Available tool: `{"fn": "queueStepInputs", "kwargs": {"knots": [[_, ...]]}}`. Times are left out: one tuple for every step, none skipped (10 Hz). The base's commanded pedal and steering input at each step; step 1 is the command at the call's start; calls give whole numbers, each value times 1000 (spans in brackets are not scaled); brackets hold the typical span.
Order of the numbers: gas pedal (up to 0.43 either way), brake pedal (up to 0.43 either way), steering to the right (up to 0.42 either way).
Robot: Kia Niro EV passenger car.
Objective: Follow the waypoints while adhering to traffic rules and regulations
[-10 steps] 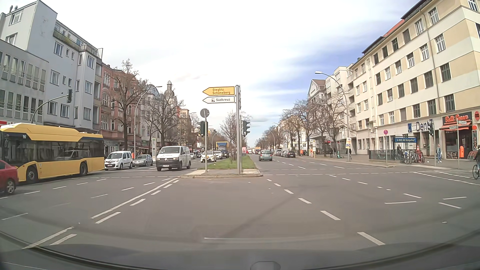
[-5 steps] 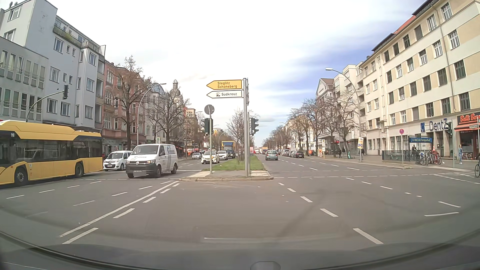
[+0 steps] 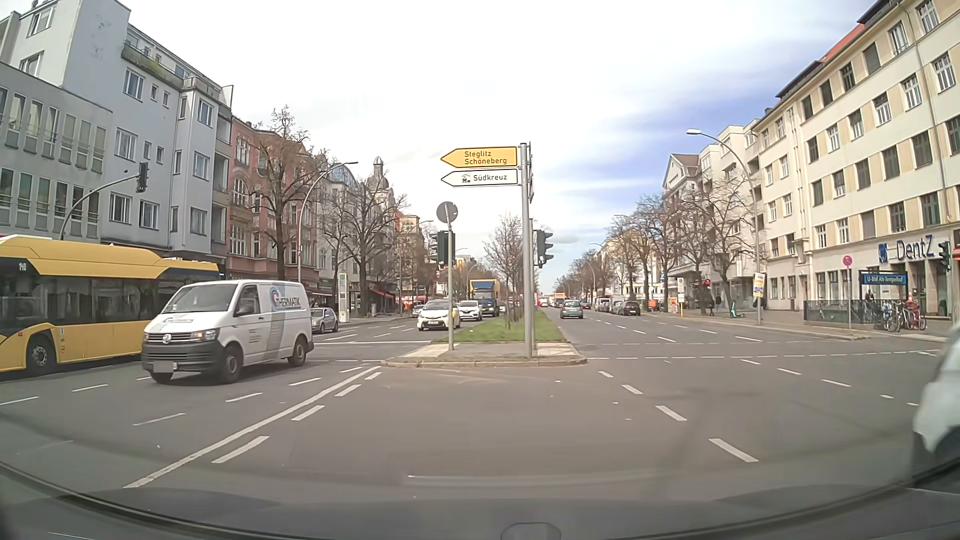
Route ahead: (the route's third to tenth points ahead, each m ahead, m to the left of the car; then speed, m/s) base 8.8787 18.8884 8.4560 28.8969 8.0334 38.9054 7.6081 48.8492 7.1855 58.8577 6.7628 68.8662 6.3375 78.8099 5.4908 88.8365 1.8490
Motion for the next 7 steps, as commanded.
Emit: {"fn": "queueStepInputs", "kwargs": {"knots": [[0,238,-280],[0,220,-287],[0,207,-299],[0,201,-320],[0,201,-343],[0,195,-369],[0,189,-396]]}}
